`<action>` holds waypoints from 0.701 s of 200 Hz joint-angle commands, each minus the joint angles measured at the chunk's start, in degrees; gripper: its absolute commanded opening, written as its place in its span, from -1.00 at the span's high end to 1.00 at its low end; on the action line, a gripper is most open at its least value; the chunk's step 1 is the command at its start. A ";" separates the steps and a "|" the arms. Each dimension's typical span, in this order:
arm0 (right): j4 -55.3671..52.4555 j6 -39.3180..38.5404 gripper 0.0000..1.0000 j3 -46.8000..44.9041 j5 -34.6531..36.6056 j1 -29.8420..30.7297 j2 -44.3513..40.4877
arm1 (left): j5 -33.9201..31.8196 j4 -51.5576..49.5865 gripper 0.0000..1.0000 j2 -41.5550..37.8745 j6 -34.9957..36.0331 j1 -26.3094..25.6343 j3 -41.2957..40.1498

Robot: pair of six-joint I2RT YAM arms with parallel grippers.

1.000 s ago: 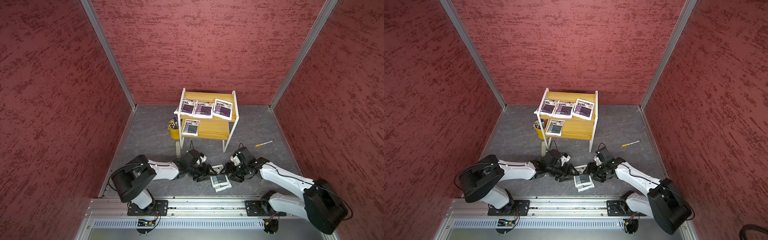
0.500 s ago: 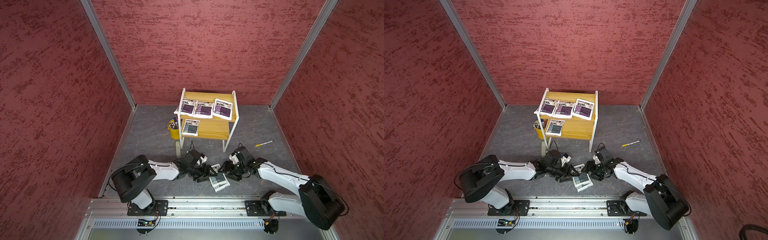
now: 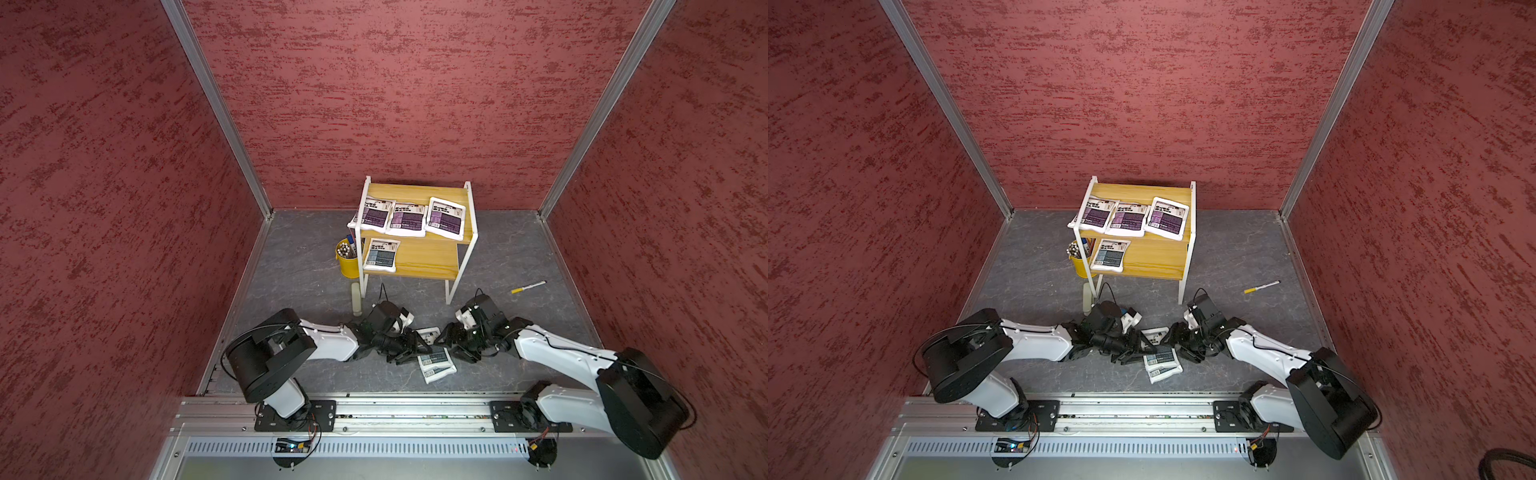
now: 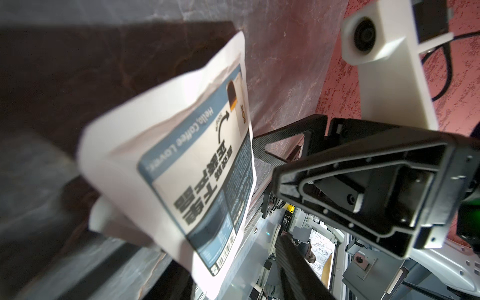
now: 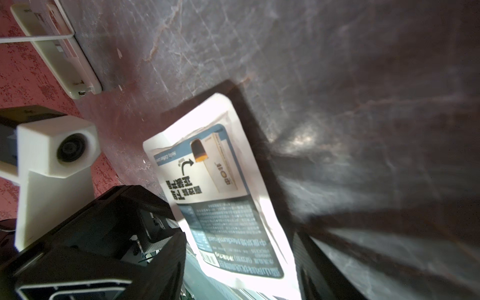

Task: Place the bagged coffee beans on the shelf by color
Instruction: Pick up the bagged coffee beans at the center of the board.

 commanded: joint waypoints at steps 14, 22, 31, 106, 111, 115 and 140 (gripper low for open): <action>2.34 0.84 -0.37 -0.86 -0.54 0.68 -0.32 | 0.05 0.76 0.04 1.06 0.24 0.15 1.01; 2.45 0.84 -0.37 -0.88 -0.58 0.80 -0.38 | 0.11 0.74 0.11 1.23 0.22 0.18 1.28; 2.54 0.86 -0.37 -0.91 -0.59 0.81 -0.32 | 0.13 1.07 0.13 1.59 0.21 0.14 1.48; 4.07 1.94 -0.37 -1.45 -0.93 1.37 -0.38 | 0.66 5.27 0.31 6.08 -1.03 0.12 2.37; 4.03 2.00 -0.37 -1.46 -0.93 1.33 -0.40 | 0.83 5.73 0.40 6.38 -1.26 0.07 2.28; 4.03 2.00 -0.37 -1.46 -0.95 1.41 -0.40 | 0.99 6.28 0.42 6.59 -1.50 0.07 2.19; 3.86 1.83 -0.37 -1.47 -0.94 1.33 -0.54 | 1.17 8.80 0.44 7.24 -2.25 0.14 1.77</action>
